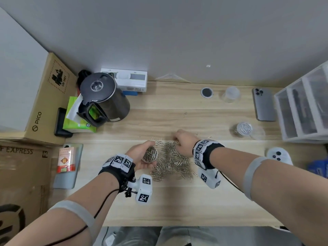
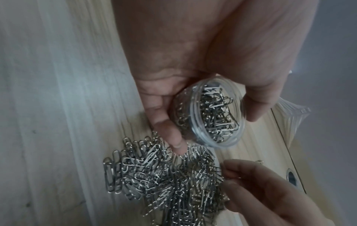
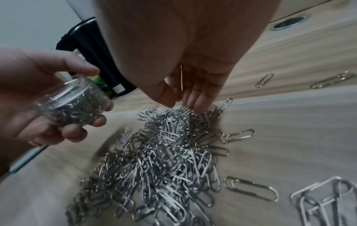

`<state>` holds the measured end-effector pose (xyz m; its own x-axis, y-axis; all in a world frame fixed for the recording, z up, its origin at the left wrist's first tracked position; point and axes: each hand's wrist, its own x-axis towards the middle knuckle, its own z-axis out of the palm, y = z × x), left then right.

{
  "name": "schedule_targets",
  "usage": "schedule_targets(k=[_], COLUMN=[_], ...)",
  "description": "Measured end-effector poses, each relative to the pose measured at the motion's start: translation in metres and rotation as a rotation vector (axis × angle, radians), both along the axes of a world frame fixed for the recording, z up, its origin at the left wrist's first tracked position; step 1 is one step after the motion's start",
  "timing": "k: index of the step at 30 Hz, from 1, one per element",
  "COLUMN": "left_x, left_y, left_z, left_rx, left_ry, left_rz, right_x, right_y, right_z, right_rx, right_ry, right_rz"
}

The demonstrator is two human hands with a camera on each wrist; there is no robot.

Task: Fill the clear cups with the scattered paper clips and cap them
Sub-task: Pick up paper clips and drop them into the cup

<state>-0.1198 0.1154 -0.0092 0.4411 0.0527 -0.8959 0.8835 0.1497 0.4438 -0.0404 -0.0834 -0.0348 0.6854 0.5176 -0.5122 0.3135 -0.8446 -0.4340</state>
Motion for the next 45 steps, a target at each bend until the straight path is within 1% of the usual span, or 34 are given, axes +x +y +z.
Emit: schedule_targets(k=[2, 4, 7, 9, 10, 12, 16, 18, 22, 25, 27, 29, 31, 34, 38, 40, 43, 45], left_x=[0.005, 0.009, 0.012, 0.011, 0.011, 0.010, 0.014, 0.018, 0.022, 0.018, 0.013, 0.009, 0.007, 0.010, 0.022, 0.028, 0.034, 0.032], left_y=[-0.001, -0.001, 0.000, 0.000, 0.000, -0.001, 0.000, 0.001, 0.011, 0.021, 0.028, 0.033, 0.036, 0.034, 0.026, 0.022, 0.017, 0.017], left_z=[0.002, 0.003, 0.001, -0.001, -0.002, -0.002, -0.001, -0.001, -0.003, -0.003, -0.006, -0.008, -0.010, -0.007, 0.002, 0.006, 0.013, 0.014], left_rx=[0.000, 0.003, 0.009, 0.020, 0.024, 0.025, 0.016, 0.004, 0.013, 0.025, 0.043, 0.049, 0.049, 0.045, 0.019, 0.014, 0.007, 0.005], left_ry=[-0.011, -0.016, -0.018, -0.019, -0.017, -0.008, 0.003, -0.008, -0.026, -0.024, -0.010, -0.004, 0.006, 0.009, -0.013, -0.028, -0.041, -0.037], left_rz=[-0.005, -0.003, 0.007, 0.007, 0.008, 0.009, -0.005, -0.007, 0.053, 0.120, 0.143, 0.170, 0.190, 0.191, 0.142, 0.125, 0.092, 0.080], right_x=[0.007, 0.021, 0.044, 0.046, 0.043, 0.031, 0.005, 0.005, 0.039, 0.074, 0.089, 0.093, 0.084, 0.050, 0.003, 0.001, 0.014, 0.022], right_y=[-0.007, -0.020, -0.048, -0.059, -0.059, -0.053, -0.025, -0.016, -0.013, -0.015, -0.012, -0.006, 0.002, 0.009, 0.008, 0.003, -0.013, -0.028], right_z=[0.003, 0.008, 0.014, 0.017, 0.017, 0.011, 0.001, -0.001, 0.000, 0.000, -0.002, -0.005, -0.008, -0.010, -0.003, 0.000, 0.003, 0.003], right_rx=[0.035, 0.007, -0.164, -0.282, -0.296, -0.264, -0.089, -0.047, -0.013, -0.051, -0.113, -0.162, -0.151, -0.085, 0.039, 0.064, 0.048, -0.013], right_ry=[-0.042, -0.091, -0.096, -0.058, -0.037, -0.008, 0.115, 0.127, 0.003, -0.086, -0.105, -0.101, -0.084, -0.078, 0.029, 0.061, -0.020, -0.034], right_rz=[-0.100, -0.224, -0.380, -0.414, -0.403, -0.345, -0.244, -0.220, -0.311, -0.330, -0.297, -0.234, -0.195, -0.208, -0.183, -0.190, -0.272, -0.275])
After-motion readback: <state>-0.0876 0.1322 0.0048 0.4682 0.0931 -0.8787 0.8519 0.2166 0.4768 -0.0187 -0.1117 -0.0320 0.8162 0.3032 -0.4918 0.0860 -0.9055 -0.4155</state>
